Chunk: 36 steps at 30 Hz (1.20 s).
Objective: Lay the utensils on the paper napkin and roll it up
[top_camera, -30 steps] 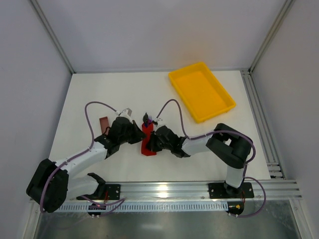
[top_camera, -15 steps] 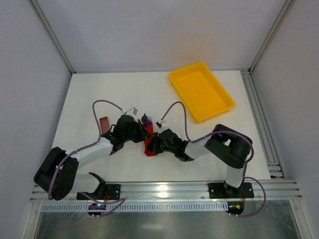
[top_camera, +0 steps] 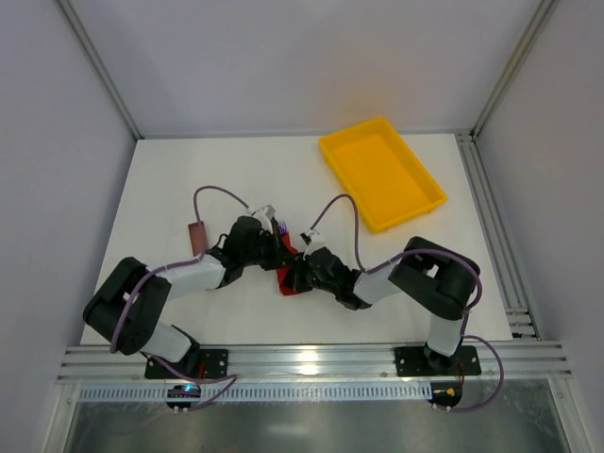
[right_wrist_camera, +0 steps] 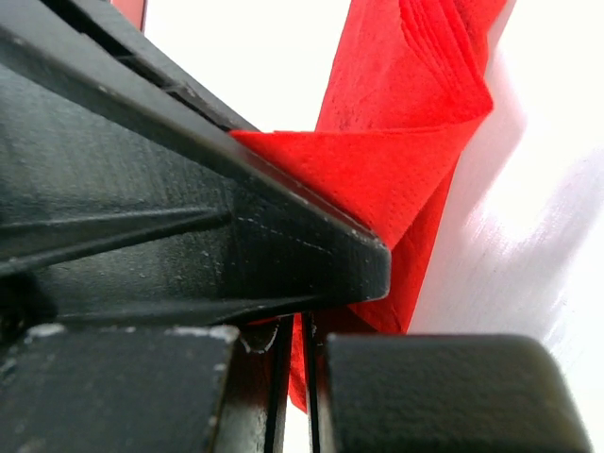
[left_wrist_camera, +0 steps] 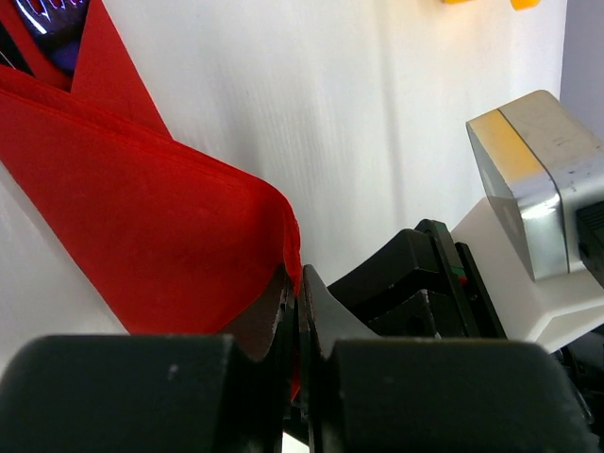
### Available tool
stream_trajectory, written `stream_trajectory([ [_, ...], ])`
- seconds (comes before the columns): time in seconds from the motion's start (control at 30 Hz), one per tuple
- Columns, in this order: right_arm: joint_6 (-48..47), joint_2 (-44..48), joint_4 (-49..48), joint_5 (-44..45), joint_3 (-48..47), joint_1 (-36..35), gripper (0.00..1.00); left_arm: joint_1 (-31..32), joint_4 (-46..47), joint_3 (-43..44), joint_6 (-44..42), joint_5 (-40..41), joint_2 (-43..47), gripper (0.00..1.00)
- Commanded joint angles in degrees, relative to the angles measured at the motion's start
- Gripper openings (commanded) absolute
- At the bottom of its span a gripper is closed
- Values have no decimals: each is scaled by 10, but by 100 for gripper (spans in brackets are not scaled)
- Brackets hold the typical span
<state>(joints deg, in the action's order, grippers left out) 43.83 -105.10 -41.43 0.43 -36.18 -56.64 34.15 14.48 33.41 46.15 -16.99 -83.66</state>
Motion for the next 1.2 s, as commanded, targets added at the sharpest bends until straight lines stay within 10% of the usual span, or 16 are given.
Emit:
stream_trajectory([
  [0.0,-16,-10,21,9,15,-6,7,7,101,20,-16,-52,-11,5],
  [0.77,-31,180,151,81,73,-5,14,8,138,14,-19,-65,-96,9],
  [1.17,7,271,154,88,103,-7,61,10,136,23,-14,-63,-109,12],
])
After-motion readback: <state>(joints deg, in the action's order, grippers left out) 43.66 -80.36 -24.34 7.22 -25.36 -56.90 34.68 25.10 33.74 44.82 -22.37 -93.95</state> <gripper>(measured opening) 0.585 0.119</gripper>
